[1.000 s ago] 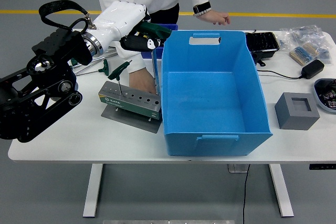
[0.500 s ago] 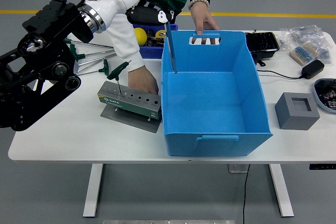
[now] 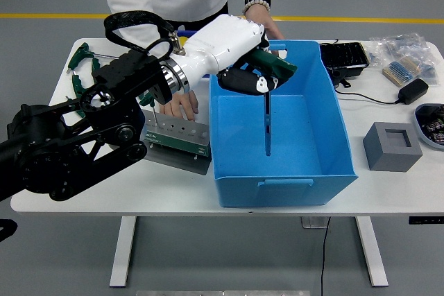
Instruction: Lift tool from toolbox,place it in box,lift tool from toolbox,place it in box
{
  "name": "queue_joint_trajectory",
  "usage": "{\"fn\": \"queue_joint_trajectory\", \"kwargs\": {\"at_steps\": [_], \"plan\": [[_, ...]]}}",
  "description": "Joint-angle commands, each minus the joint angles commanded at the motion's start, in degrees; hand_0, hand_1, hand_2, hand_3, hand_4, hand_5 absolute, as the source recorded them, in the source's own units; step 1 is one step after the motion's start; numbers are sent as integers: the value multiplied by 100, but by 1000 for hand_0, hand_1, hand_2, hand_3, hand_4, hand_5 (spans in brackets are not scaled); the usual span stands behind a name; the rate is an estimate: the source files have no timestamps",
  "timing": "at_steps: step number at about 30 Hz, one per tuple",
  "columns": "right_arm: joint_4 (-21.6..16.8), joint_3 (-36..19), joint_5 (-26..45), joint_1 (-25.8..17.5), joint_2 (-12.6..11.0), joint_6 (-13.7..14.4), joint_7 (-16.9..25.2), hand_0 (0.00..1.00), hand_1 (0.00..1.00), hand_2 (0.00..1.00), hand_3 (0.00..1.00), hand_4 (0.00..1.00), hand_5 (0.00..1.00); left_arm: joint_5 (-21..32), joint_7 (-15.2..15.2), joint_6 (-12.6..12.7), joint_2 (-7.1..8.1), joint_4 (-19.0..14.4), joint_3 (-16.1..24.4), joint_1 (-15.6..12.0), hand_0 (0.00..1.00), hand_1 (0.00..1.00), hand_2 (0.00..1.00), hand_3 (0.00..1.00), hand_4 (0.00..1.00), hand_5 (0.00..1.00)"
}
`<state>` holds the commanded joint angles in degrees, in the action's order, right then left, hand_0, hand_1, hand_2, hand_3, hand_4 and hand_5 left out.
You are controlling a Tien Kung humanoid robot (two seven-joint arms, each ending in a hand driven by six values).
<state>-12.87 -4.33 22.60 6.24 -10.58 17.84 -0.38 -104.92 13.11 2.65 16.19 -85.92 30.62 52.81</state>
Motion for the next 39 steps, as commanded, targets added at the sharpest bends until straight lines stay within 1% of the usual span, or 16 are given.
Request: {"fn": "queue_joint_trajectory", "kwargs": {"at_steps": [2, 6, 14, 16, 17, 21, 23, 24, 27, 29, 30, 35, 36, 39], "plan": [[-2, 4, -2, 15, -7, -1, 2, 699, 672, 733, 558, 794, 690, -169, -83, 33, -80, 154, -229, -7, 119, 2, 5, 37, 678, 588], [-4, 2, -7, 19, -13, -1, 2, 700, 672, 734, 558, 794, 690, -212, -212, 48, -175, 328, -407, -19, 119, 2, 5, 38, 680, 589], [-8, -15, -65, 28, -26, 1, -12, 699, 671, 733, 558, 794, 689, -134, -378, 168, -373, 687, -734, 40, 119, 2, 5, 39, 680, 588], [-10, -9, -66, 33, -28, 3, -10, 699, 671, 733, 558, 794, 689, -79, -404, 157, -426, 801, -770, 63, 119, 2, 5, 39, 680, 588], [-10, -4, -60, 35, -29, 3, -7, 699, 671, 733, 558, 794, 689, -54, -413, 140, -441, 833, -776, 70, 222, 107, 141, 185, 744, 589], [-11, 18, -21, 42, -35, 2, 11, 699, 671, 734, 559, 795, 690, 142, -448, -7, -498, 968, -774, 101, 222, 107, 141, 185, 744, 589], [-12, 27, -5, 48, -38, 3, 19, 699, 671, 734, 559, 795, 690, 231, -503, -22, -524, 1035, -767, 112, 222, 107, 141, 185, 744, 589], [-12, 31, 0, 50, -39, 3, 22, 699, 671, 733, 559, 795, 691, 251, -597, 78, -536, 1065, -769, 114, 358, 320, 413, 444, 844, 644], [-14, 31, 1, 48, -42, 3, 25, 699, 671, 733, 559, 795, 691, 319, -839, 334, -569, 1124, -765, 109, 358, 320, 413, 444, 844, 644], [-15, 28, -15, 49, -44, 3, 23, 699, 671, 733, 559, 795, 691, 362, -966, 407, -591, 1169, -770, 109, 358, 320, 413, 444, 844, 644], [-15, 25, -25, 47, -44, 3, 21, 699, 671, 733, 559, 796, 691, 365, -1012, 429, -599, 1191, -774, 107, 557, 596, 732, 627, 900, 638], [-16, 16, -46, 32, -46, 5, 17, 699, 671, 733, 559, 796, 691, 379, -1150, 492, -616, 1299, -813, 88, 557, 596, 732, 627, 900, 638], [-16, 15, -50, 30, -46, 6, 17, 699, 670, 732, 559, 796, 691, 380, -1167, 497, -619, 1320, -822, 84, 593, 633, 785, 654, 917, 641], [-17, 5, -68, 25, -48, 8, 12, 699, 670, 732, 559, 796, 691, 379, -1215, 525, -630, 1358, -840, 72, 593, 633, 785, 654, 917, 641]]}}
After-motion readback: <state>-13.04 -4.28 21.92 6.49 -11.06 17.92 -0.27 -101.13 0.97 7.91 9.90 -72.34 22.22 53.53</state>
